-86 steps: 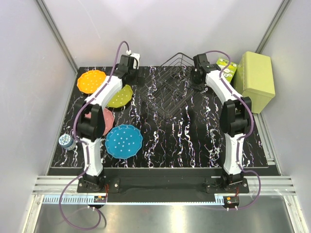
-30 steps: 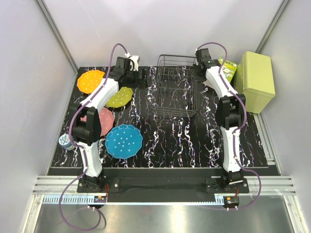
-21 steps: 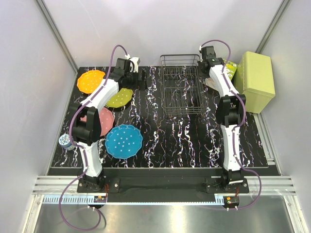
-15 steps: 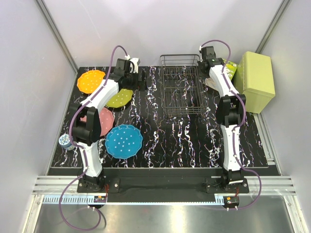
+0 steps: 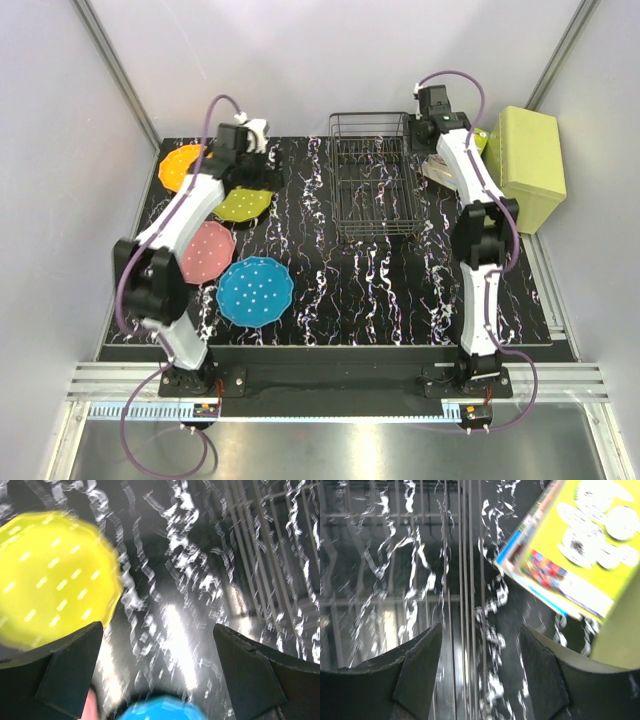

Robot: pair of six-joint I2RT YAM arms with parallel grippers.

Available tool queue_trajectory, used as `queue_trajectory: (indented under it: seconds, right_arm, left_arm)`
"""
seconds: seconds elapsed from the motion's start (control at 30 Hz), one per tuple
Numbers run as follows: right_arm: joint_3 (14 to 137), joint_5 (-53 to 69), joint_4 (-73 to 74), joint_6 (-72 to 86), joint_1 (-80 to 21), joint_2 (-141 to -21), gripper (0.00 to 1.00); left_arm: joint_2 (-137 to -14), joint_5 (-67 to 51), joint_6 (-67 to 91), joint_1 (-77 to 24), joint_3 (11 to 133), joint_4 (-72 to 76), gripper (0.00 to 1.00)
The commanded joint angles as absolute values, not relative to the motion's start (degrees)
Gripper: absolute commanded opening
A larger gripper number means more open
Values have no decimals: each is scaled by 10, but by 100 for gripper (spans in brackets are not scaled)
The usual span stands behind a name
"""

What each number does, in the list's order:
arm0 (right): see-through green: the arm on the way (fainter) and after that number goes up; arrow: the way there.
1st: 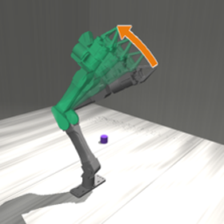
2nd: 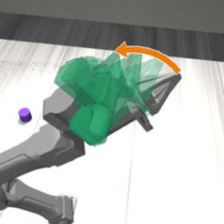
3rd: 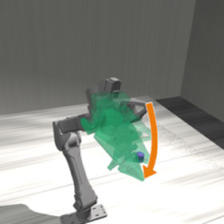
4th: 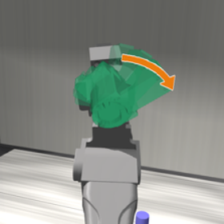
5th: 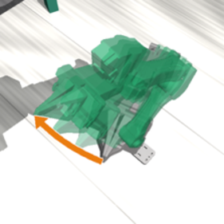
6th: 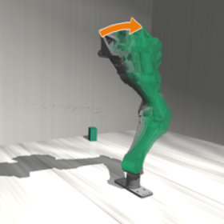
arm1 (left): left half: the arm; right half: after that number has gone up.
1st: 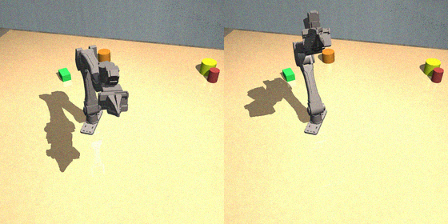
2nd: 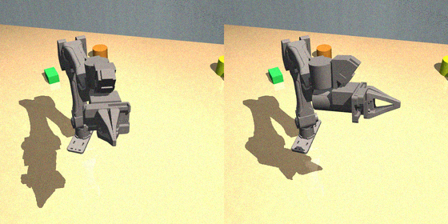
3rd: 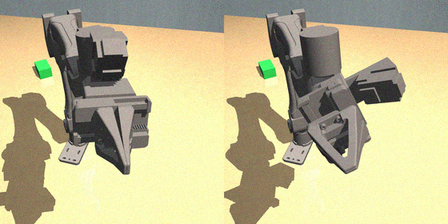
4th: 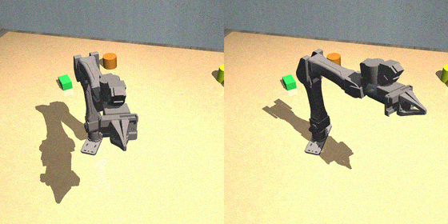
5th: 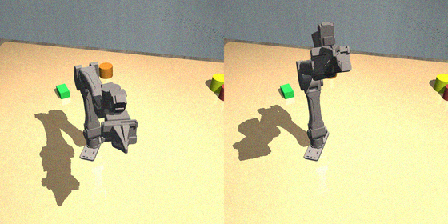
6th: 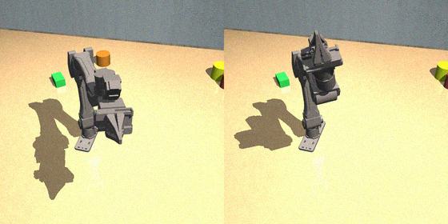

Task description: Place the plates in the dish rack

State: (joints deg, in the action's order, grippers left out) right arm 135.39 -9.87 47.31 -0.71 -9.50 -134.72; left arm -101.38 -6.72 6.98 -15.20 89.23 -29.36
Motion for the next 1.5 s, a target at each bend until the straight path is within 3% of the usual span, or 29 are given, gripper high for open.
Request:
queue_trajectory:
  seconds: [0.0, 0.1, 0.17, 0.23, 0.33, 0.43, 0.63, 0.7, 0.73, 0.8, 0.9, 1.23, 1.47]
  right_arm:
    - [1254, -87, 486, -4, -96, -1167, 71]
    - [1106, 17, 469, -4, -94, -1055, 76]
    - [1017, 147, 440, 23, -94, -971, 78]
    - [890, 293, 383, 76, -96, -931, 79]
    - [782, 385, 319, 151, -116, -913, 79]
    - [727, 419, 264, 163, -157, -930, 77]
    - [682, 405, 151, 207, -211, -947, 78]
    - [676, 409, 130, 218, -220, -952, 78]
    - [675, 409, 128, 220, -224, -953, 78]
    - [672, 407, 127, 215, -230, -952, 78]
    - [665, 400, 127, 210, -236, -949, 78]
    - [580, 362, 110, 229, -256, -904, 79]
    - [510, 337, 76, 294, -256, -875, 80]
  left_arm:
    - [-899, -60, 27, -113, 836, -406, 99]
    - [-877, -67, -37, -97, 813, -509, 96]
    - [-873, -86, -110, -91, 797, -562, 88]
    - [-872, -100, -154, -91, 779, -590, 84]
    - [-863, -105, -246, -87, 744, -627, 81]
    - [-839, -70, -325, -78, 691, -644, 71]
    - [-795, -49, -424, -1, 592, -657, 61]
    - [-807, -61, -438, 35, 582, -650, 51]
    - [-813, -63, -440, 42, 581, -647, 35]
    - [-837, -73, -446, 54, 577, -639, 18]
    - [-860, -82, -465, 57, 568, -616, 7]
    - [-941, -88, -495, 52, 570, -556, 5]
    - [-936, -85, -532, -10, 519, -512, 8]
